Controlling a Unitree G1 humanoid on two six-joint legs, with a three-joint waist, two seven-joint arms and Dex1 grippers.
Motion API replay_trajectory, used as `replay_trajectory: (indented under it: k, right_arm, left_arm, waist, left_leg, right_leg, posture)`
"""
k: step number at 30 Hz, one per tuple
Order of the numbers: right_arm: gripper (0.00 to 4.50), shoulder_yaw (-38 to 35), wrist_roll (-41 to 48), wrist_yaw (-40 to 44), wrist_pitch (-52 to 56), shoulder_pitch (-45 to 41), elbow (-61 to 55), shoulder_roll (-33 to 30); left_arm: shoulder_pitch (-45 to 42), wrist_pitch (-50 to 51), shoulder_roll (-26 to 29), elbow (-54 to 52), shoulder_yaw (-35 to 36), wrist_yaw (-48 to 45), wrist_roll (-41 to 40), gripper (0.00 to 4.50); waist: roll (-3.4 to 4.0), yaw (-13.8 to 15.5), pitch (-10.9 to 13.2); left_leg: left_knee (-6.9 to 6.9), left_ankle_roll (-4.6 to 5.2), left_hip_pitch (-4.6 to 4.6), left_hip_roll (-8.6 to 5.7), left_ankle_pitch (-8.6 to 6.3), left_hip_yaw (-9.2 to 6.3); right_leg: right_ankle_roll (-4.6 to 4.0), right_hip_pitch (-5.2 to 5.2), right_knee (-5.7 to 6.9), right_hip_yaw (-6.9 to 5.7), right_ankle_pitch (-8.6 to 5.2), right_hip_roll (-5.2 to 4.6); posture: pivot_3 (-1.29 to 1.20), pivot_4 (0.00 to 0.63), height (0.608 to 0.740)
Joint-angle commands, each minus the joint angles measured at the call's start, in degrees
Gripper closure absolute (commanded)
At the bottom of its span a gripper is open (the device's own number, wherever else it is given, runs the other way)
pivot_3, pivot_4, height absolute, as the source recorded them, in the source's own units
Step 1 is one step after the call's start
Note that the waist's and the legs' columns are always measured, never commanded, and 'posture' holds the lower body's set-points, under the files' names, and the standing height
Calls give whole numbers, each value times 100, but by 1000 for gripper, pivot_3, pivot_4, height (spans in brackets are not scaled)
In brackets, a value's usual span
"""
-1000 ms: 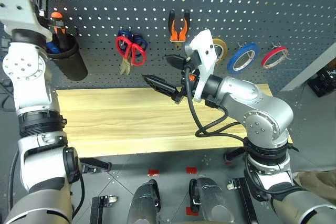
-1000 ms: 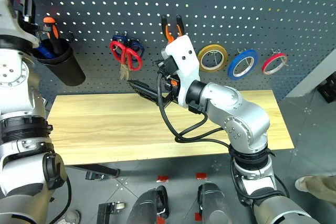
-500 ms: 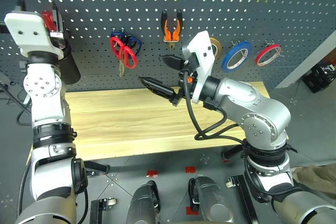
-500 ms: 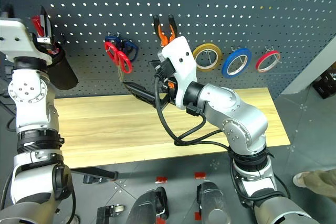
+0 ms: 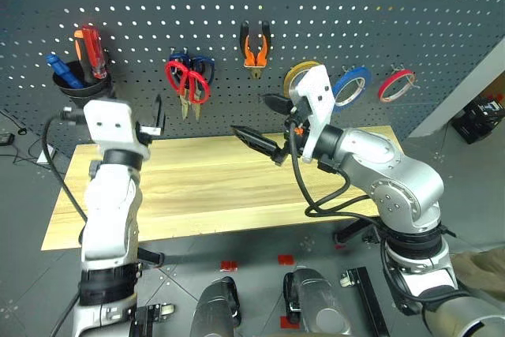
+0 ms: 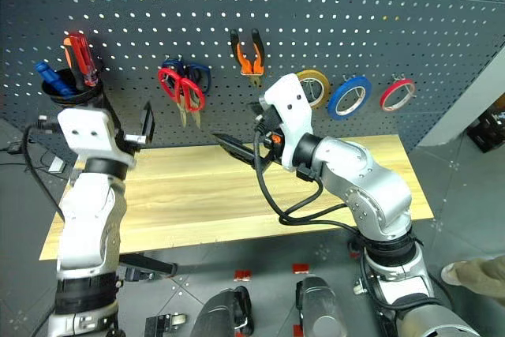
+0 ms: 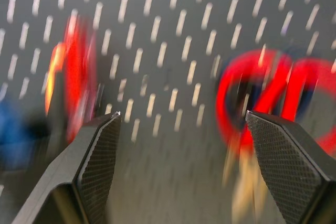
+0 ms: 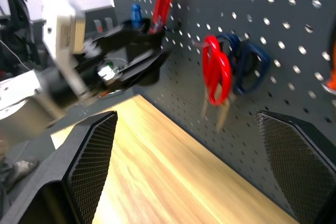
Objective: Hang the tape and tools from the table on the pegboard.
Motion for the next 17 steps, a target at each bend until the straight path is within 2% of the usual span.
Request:
replay_trajectory:
  k: [1,8,11,17]
  right_arm:
    - [0,53,-460,122,-859,470,0,-253]
    - [0,-76,-1621,-443,-3103,1813,1608,-75]
    - [0,-26,-2142,-621,-3937,1981,2335,-107]
    - [0,-522,-2443,-1221,-5094,2130,3992,54]
  left_arm:
    - [288,754,-67,-522,134,394,343,497]
    - [866,731,-181,-156,248,186,244,497]
    - [946,719,-283,14,332,44,44,497]
    - [1187,376,-331,439,355,-158,6,497]
  waist:
    - [7,19,-38]
    - [18,104,-261]
    - [36,124,-320]
    - [44,154,-472]
  left_leg:
    - [1,1,3,4,0,-1]
    - [2,0,11,12,-1,6]
    - [2,0,15,13,-1,12]
    - [1,-3,16,14,1,11]
  right_leg:
    - [-6,0,3,0,3,5]
    - [-18,3,2,8,10,15]
    - [-19,3,2,13,11,17]
    - [-23,4,0,16,12,21]
  posture:
    - [-193,149,740]
    - [-176,117,740]
    - [-167,96,740]
    - [-151,65,740]
